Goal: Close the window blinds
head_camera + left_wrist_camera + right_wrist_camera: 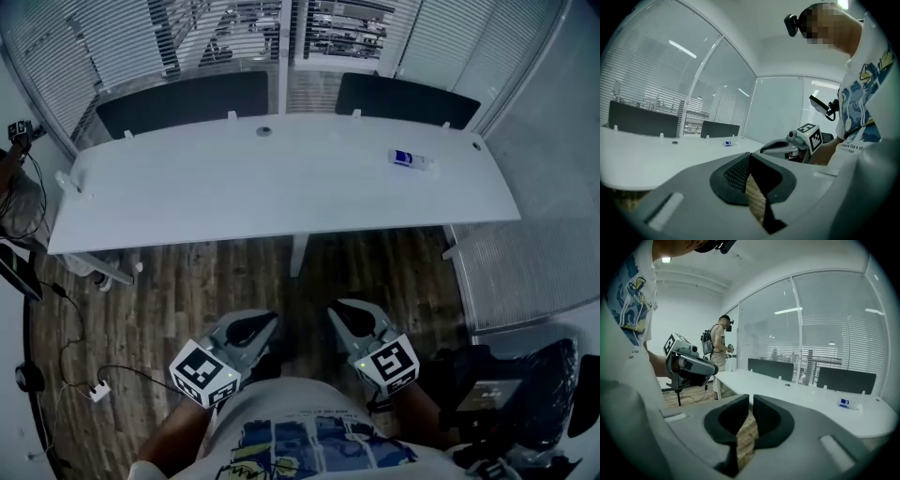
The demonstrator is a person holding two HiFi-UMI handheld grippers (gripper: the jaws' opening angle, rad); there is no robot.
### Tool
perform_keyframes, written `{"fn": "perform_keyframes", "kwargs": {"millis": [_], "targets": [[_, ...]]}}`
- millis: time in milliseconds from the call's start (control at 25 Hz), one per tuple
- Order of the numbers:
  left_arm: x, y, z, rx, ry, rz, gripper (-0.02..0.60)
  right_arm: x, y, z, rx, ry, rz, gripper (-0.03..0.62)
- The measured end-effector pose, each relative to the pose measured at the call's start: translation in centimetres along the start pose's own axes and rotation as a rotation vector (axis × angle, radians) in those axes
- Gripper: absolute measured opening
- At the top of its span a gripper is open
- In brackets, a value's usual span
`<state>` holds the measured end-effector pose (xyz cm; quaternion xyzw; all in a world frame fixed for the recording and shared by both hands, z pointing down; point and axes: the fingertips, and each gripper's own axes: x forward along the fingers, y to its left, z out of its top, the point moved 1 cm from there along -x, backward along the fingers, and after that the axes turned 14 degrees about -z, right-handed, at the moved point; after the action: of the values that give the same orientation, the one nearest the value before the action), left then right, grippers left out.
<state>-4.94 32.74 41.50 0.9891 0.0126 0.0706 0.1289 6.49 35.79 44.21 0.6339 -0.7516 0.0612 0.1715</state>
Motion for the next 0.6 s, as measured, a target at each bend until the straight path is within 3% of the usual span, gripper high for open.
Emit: {"fn": "perform_keyframes", "kwargs": {"millis": [320, 600], "targets": [[-2.1, 7.0, 2.3, 0.017, 0.007, 0.007, 0.003, 6.9, -0.2, 3.6, -0.002, -0.014, -0.007, 0.017], [-2.7, 12.7, 2.4, 0.012, 0.029, -0.034, 0.003, 12.7, -0.7, 4.4, 0.024, 0.004, -0.046, 0.017]]}}
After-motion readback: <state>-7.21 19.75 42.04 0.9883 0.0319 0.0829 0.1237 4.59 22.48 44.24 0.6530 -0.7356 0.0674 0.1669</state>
